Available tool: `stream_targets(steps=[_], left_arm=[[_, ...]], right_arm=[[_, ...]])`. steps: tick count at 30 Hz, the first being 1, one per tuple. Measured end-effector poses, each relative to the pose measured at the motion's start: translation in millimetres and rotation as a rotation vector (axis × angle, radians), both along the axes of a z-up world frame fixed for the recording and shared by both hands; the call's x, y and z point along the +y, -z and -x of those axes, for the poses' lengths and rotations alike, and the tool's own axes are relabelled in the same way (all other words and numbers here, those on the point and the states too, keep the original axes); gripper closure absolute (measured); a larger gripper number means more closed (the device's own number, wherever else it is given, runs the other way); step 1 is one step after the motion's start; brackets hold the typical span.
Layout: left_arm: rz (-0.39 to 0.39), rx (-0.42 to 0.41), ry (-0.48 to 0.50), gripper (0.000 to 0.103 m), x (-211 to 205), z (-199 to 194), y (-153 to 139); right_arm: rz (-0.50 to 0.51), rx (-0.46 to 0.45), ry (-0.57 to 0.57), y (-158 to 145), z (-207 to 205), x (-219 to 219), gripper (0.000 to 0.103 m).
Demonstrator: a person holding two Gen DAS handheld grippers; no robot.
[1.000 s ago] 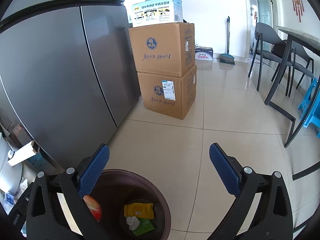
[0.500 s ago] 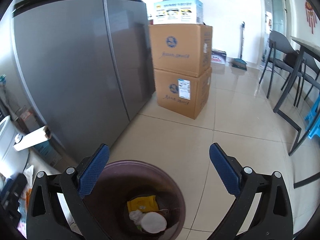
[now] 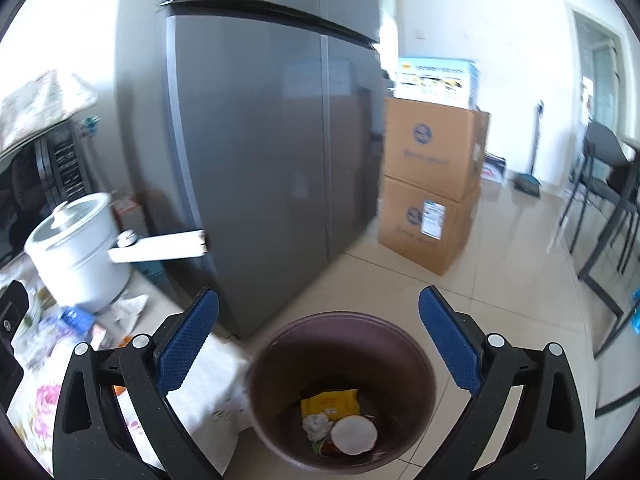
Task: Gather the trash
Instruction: 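Return both tools to the table toward the remaining tissue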
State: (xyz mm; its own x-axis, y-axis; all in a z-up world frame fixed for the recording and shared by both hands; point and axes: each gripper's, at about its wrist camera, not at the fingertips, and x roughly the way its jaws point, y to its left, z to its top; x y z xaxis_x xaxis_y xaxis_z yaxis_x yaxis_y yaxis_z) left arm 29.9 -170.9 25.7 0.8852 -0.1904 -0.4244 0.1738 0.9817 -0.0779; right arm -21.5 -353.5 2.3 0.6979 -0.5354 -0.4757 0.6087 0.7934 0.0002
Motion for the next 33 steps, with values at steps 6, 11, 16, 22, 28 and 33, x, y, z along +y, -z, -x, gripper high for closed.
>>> stream_targets(steps=[6,11,16,22,28,33], left_arm=[[-0.003,0.017,-0.057,0.007,36,6,3],[-0.009,0.044,-0.096,0.007,61,3,9],[-0.012,0.066,-0.143,0.007,88,-2,15],[-0.018,0.084,-0.214,0.007,127,-8,23],[-0.013,0.105,-0.288,0.007,169,-16,30],[-0.011,0.133,-0.327,0.007,204,-24,40]], right_arm=[[0.015,0.000,-0.078,-3,-7,36,0.007],[0.034,0.001,-0.137,-6,-14,61,0.007],[0.054,0.020,-0.213,-3,-26,91,0.007],[0.035,0.079,-0.340,7,-41,129,0.007],[0.072,0.184,-0.491,32,-55,180,0.007],[0.073,0.330,-0.634,68,-74,222,0.007]])
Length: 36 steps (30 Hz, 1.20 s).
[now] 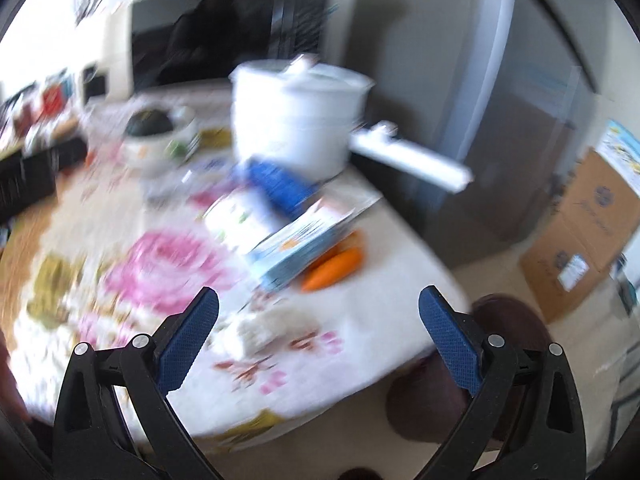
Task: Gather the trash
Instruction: 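Return both tools to the table toward the remaining tissue, then close the right gripper on the small white tissue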
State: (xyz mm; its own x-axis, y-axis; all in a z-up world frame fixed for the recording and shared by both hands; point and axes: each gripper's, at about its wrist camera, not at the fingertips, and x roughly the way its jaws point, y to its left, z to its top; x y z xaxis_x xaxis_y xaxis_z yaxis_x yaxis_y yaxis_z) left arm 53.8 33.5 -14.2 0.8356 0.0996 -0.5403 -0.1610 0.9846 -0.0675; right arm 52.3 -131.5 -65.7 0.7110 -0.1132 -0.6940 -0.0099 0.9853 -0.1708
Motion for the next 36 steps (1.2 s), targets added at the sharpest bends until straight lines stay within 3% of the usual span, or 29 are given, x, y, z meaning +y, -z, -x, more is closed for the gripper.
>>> stream_targets(steps=[4,9,15,16,18,21,23,29,36], left_arm=[[0.014,0.009,-0.052,0.007,31,-5,8],[0.059,0.039,-0.085,0.007,59,-12,20],[0.084,0.065,-0.077,0.007,72,-17,30],[0.088,0.065,-0.075,0.007,73,-18,30],[0.094,0.068,-0.070,0.007,74,-19,31],[0.103,0.082,-0.060,0.007,75,-23,34],[0.112,0.098,-0.047,0.007,74,-28,37],[0.128,0.121,0.029,0.007,56,-47,37],[0.141,0.197,0.144,0.007,23,-72,47]], right_arm=[[-0.003,0.115,-0.047,33,-12,25,0.007],[-0.001,0.185,-0.044,55,-29,39,0.009],[-0.079,0.310,-0.034,85,-47,43,0.031],[-0.085,0.322,-0.034,90,-50,44,0.031],[-0.077,0.314,-0.024,93,-52,45,0.040],[-0.082,0.287,-0.027,90,-54,44,0.072],[-0.091,0.272,-0.032,85,-54,40,0.079],[-0.174,0.261,-0.061,75,-58,28,0.082],[-0.262,0.149,-0.003,35,-57,-9,0.082]])
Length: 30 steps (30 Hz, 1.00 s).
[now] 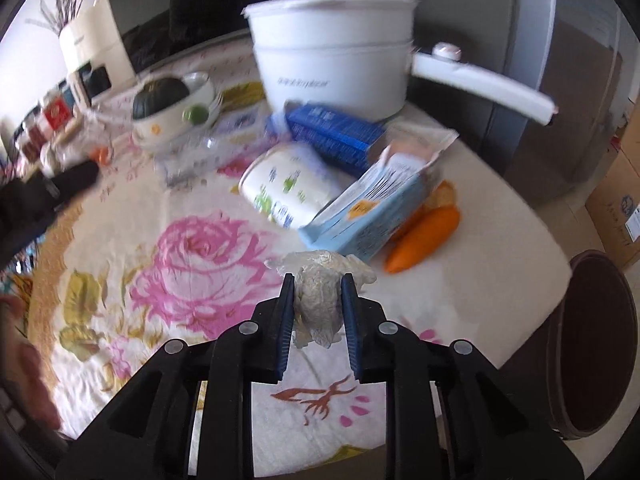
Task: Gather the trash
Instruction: 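Close the right gripper on the small white tissue, then grasp the light blue milk carton with the left gripper while the right holds the tissue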
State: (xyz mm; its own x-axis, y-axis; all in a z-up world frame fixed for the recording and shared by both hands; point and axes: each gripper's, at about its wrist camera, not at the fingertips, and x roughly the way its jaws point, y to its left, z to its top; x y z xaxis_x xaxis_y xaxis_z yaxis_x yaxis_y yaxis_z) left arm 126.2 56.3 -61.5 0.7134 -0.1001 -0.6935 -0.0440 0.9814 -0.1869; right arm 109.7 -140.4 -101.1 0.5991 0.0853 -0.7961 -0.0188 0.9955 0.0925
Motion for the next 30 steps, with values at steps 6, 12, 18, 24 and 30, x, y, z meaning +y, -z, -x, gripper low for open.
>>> stream_targets(steps=[6,12,18,24,30], left_arm=[[0.010,0.076,0.161,0.007,-44,-24,15],[-0.042,0.112,0.357,0.007,-112,-52,21],[-0.089,0.211,0.485,0.007,-170,-81,44],[-0.189,0.268,0.550,0.007,-203,-97,68],[-0.218,0.252,0.565,0.039,-204,-94,73]], right_arm=[[-0.057,-0.102,0.108,-36,6,-53,0.081],[-0.109,-0.165,0.232,-57,12,-110,0.081],[-0.152,-0.194,0.308,-67,17,-144,0.081],[-0.152,-0.202,0.316,-70,16,-152,0.081],[-0.159,-0.194,0.312,-70,16,-157,0.081]])
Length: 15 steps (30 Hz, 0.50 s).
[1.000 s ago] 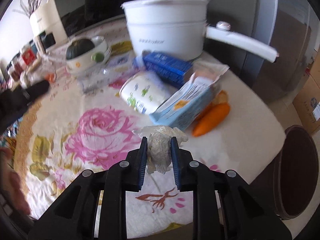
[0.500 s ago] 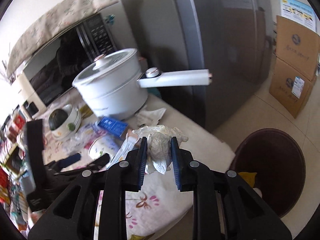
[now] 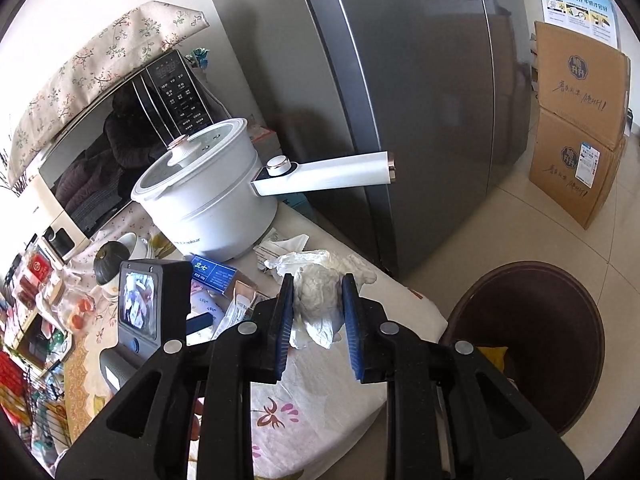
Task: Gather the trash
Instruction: 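Grasp the light blue milk carton with the left gripper while the right holds the tissue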
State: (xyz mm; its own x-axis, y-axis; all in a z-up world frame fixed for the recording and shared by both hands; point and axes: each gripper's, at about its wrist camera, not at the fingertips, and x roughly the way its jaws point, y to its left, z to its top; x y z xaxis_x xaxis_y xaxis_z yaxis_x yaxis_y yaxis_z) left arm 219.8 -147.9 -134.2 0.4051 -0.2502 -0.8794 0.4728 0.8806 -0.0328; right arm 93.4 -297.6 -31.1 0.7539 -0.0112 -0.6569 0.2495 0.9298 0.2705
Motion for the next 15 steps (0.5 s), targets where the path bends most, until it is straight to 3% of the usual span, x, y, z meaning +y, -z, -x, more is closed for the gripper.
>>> stream_targets(steps=[2,4,13,14,15], left_arm=[[0.003,0.017,-0.013,0.046,5,-1,3],[0.007,-0.004,-0.027,0.046,10,2,2],[0.170,-0.099,-0.144,0.052,56,24,-33],[0.184,-0.109,-0.154,0.070,60,27,-36],[0.203,-0.115,-0.163,0.072,64,30,-40]], right_arm=[[0.000,0.003,-0.003,1,0,0,0.081],[-0.001,0.006,-0.006,1,-1,1,0.080],[0.009,-0.001,-0.037,1,-2,10,0.080],[0.011,-0.002,-0.038,1,-1,11,0.080],[0.014,-0.005,-0.041,1,-1,12,0.080]])
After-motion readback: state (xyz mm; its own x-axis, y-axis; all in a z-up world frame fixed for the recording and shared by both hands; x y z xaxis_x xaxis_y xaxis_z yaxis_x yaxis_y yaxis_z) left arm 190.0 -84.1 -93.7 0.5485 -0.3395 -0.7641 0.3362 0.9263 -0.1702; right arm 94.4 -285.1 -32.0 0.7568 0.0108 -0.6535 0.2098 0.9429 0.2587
